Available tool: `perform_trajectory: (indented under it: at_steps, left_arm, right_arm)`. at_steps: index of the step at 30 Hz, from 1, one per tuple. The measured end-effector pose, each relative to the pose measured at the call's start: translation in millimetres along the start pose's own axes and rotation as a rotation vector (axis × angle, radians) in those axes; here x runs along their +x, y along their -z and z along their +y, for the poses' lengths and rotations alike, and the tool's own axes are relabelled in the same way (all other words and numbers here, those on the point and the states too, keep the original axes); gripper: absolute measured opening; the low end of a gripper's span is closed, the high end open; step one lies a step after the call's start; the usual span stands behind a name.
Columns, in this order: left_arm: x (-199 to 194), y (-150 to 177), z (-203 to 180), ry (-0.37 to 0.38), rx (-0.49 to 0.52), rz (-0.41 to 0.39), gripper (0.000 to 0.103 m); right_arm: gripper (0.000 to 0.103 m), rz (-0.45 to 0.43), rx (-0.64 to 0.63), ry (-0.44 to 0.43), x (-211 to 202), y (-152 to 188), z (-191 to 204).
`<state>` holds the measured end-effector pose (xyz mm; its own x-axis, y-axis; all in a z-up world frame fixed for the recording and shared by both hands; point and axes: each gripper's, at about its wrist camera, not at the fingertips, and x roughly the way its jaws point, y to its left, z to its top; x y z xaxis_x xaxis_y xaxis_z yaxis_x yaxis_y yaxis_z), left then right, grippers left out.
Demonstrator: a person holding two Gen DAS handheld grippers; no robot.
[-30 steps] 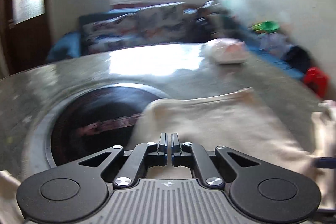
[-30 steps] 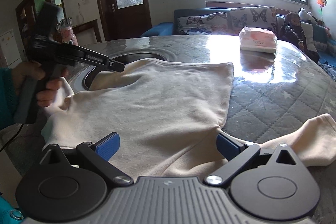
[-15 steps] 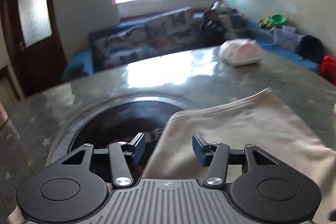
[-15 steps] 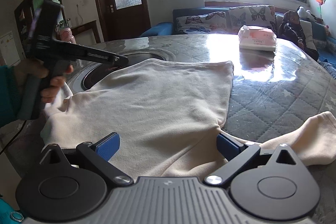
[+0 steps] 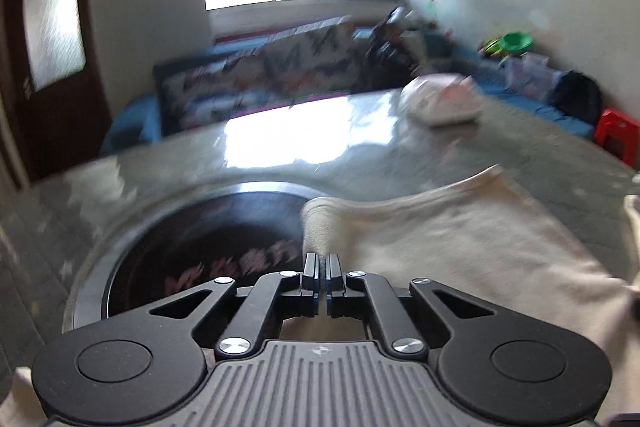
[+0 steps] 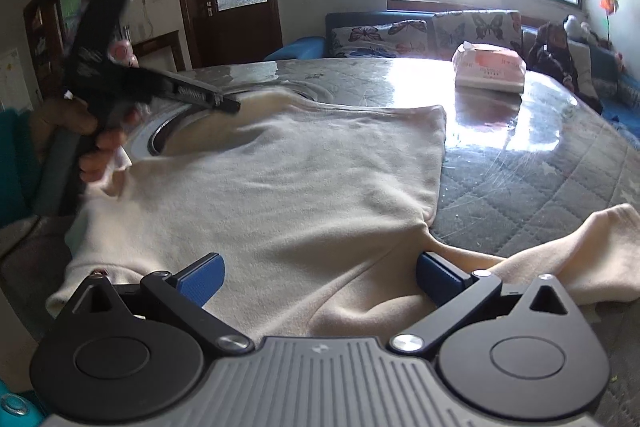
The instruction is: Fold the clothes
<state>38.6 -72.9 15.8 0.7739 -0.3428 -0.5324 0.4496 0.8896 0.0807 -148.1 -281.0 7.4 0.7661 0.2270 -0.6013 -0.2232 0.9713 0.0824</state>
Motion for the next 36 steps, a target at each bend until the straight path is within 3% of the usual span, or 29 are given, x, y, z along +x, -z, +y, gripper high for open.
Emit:
perform_trajectory:
  at_steps: [4,6,10,14,16,18,21,23,25,28,34,35,36]
  left_arm:
    - [-20.2,10.2,-29.7,0.14,0.09,-0.014,0.003]
    - [-20.7,17.5,-42.0,0.213,0.125,0.026,0.004]
    - [-32.5,18.0,-48.1,0.298,0.154,0.005,0.011]
    - [-37.0,4.5,-34.2,0.244,0.113,-0.051,0.024]
    - [-23.6,-1.5,-24.5,0.18,0.062,-0.019,0.037]
    - [-5.8,-4.4,-16.1,0.127,0.017,0.045,0.043]
    - [16.3,-4.0,-10.7,0.124,-0.015,0.119,0.05]
    - [22.6,-2.2,-11.4,0.141,-0.007,0.131,0.048]
    - [23.6,-2.2,-13.0,0.129,0.015,0.118,0.022]
    - [22.5,-7.1,-6.8,0.097,0.017,0.084,0.01]
    - [23.7,-20.5,36.5,-0.051,-0.053,0.055,0.007]
    - [24.5,-22.0,44.6,-0.064,-0.072,0.06,0.007]
    - [23.6,-21.0,49.0,-0.027,-0.102,0.075,0.008]
  right_arm:
    - [0.103,-0.002,-0.009,0.011,0.3,0.8,2.2]
    - [0.103,-0.003,-0.006,0.01,-0.4,0.6,1.7]
    - [0.103,-0.003,-0.005,0.007,-0.7,0.5,0.7]
    - [0.103,-0.005,-0.005,0.007,-0.1,0.3,0.6]
    - [0.103,-0.006,-0.003,0.008,-0.1,0.4,0.6]
    - [0.103,-0.007,-0.001,0.007,-0.5,0.6,0.3]
    - [0.103,-0.007,0.0,0.006,-0.5,0.6,0.0]
    - [0.103,-0.006,0.001,0.005,-0.4,0.4,-0.2]
    - [0.103,-0.004,0.001,0.003,-0.4,-0.2,-0.7]
    - [0.103,0.002,0.005,-0.007,-1.5,-2.2,-2.3]
    - [0.103,0.01,0.003,-0.043,-4.6,-21.4,-14.4]
    - [0.103,0.009,-0.003,-0.046,-4.3,-26.3,-17.3]
    - [0.103,0.008,-0.01,-0.049,-4.0,-31.2,-20.2]
